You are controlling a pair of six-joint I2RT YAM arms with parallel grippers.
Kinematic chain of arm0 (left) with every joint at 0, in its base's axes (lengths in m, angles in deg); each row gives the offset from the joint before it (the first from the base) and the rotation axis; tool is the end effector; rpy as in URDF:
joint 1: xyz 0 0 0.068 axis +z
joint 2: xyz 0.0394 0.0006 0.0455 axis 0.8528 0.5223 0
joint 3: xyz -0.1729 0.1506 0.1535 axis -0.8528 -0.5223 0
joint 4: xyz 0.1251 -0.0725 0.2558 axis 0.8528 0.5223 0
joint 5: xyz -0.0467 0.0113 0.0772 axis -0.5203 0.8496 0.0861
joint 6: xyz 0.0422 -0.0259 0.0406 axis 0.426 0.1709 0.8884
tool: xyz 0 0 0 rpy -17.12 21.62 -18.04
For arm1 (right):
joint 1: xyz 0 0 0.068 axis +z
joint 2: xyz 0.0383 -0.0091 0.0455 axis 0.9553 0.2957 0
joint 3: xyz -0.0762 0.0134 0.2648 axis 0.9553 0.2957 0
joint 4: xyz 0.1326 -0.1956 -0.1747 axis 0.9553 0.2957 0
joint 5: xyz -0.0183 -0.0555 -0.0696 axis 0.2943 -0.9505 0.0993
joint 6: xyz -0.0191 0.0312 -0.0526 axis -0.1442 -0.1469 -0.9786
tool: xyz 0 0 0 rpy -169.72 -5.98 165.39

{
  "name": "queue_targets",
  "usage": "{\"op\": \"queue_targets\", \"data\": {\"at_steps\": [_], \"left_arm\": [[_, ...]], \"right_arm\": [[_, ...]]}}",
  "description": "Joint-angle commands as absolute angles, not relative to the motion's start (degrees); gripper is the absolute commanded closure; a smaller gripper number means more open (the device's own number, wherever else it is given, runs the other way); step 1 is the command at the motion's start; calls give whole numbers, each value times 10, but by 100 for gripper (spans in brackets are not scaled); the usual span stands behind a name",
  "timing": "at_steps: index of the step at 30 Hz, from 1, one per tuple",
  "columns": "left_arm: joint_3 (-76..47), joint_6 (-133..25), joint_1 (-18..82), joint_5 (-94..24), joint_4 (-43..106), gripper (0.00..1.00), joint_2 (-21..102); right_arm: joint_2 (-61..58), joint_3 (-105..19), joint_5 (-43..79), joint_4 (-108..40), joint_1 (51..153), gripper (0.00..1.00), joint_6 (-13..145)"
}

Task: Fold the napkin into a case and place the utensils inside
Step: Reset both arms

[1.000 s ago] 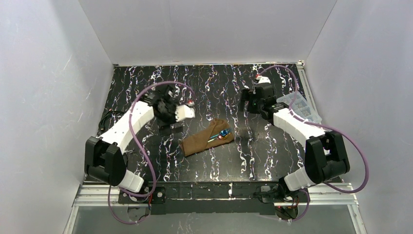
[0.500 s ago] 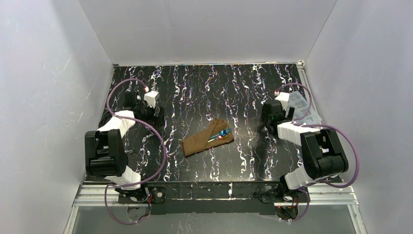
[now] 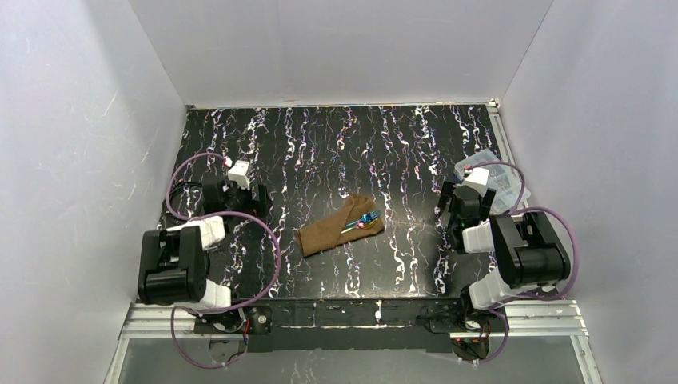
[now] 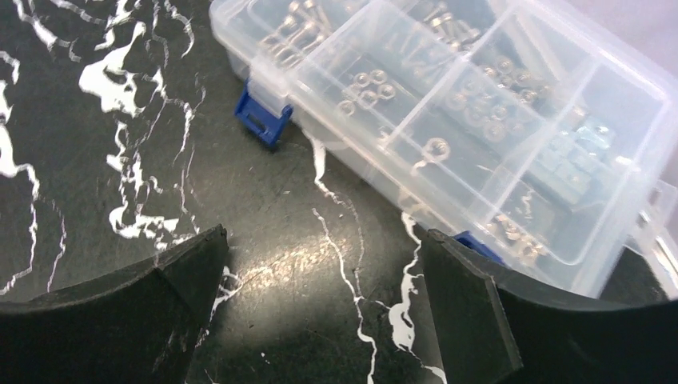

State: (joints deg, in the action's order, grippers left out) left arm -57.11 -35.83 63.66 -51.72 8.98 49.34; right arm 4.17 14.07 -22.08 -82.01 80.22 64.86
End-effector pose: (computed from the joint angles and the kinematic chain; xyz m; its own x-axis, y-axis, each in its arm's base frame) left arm 0.3067 0.0067 0.1249 -0.4671 0.0651 -0.8818 0.3365 0.9353 -0.1092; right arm 0.2737 0.0087 0.1028 -0.3079 0.0430 -0.9504 0.4224 0.9013 -0.0961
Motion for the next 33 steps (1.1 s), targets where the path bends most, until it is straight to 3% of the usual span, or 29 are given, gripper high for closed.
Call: {"op": "queue_targets", "data": {"at_steps": [1, 11, 13, 15, 16, 18, 20, 33], "left_arm": [[-608, -376, 640, -509, 4, 2, 435], [-587, -421, 646, -477, -49, 2, 500], [-666, -407, 647, -492, -164, 2, 477], [-749, -417, 641, -485, -391, 2, 524], [-748, -418, 640, -485, -394, 2, 526], [-702, -393, 634, -484, -236, 1, 488], [-713, -408, 636, -486, -296, 2, 508], [-704, -403, 636, -484, -273, 1, 505]], "right_arm": [[102, 184, -145, -1051, 804, 1, 582], [97, 199, -134, -1075, 817, 1, 562], [86, 208, -124, -1076, 820, 1, 556], [85, 211, -124, -1079, 823, 1, 554], [89, 207, -124, -1077, 824, 1, 551], [98, 190, -133, -1054, 824, 1, 552], [99, 165, -128, -1008, 817, 1, 563], [94, 169, -117, -1012, 808, 1, 567]]}}
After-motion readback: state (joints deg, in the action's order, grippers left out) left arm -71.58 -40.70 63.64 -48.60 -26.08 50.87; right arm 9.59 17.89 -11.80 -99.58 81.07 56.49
